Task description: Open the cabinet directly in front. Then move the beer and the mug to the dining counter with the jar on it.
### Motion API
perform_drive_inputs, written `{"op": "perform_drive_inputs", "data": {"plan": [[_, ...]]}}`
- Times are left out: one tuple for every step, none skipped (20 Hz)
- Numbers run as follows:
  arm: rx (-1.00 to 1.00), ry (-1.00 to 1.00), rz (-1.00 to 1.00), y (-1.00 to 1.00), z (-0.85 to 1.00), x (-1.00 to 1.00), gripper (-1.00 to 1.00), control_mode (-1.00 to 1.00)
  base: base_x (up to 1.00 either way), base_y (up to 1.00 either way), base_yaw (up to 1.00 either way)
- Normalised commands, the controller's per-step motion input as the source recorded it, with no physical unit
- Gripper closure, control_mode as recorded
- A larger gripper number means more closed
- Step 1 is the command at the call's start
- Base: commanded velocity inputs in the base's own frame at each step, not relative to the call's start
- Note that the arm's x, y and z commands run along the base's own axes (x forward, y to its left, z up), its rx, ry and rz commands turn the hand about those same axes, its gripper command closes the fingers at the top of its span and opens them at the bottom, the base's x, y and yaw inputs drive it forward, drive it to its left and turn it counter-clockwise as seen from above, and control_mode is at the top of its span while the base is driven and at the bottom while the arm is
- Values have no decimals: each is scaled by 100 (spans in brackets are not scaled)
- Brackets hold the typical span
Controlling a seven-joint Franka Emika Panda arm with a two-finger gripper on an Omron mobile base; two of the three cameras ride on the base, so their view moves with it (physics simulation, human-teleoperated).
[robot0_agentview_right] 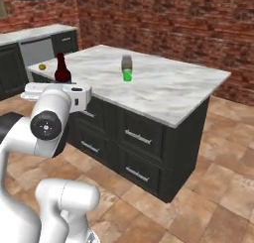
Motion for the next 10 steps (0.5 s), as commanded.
{"op": "perform_drive_inputs", "data": {"plan": [[0,0,0,0,0,0,100,100,24,100,-31],[0,0,0,0,0,0,100,100,30,100,-30],[0,0,0,0,0,0,100,100,32,100,-31],[0,0,0,0,0,0,100,100,33,100,-30],[0,0,0,0,0,0,100,100,34,100,-30],[0,0,0,0,0,0,100,100,34,100,-29],[0,0,0,0,0,0,100,100,29,100,-29],[0,0,0,0,0,0,100,100,28,100,-29],[0,0,0,0,0,0,100,100,32,100,-29],[0,0,0,0,0,0,100,100,36,100,-29]]}}
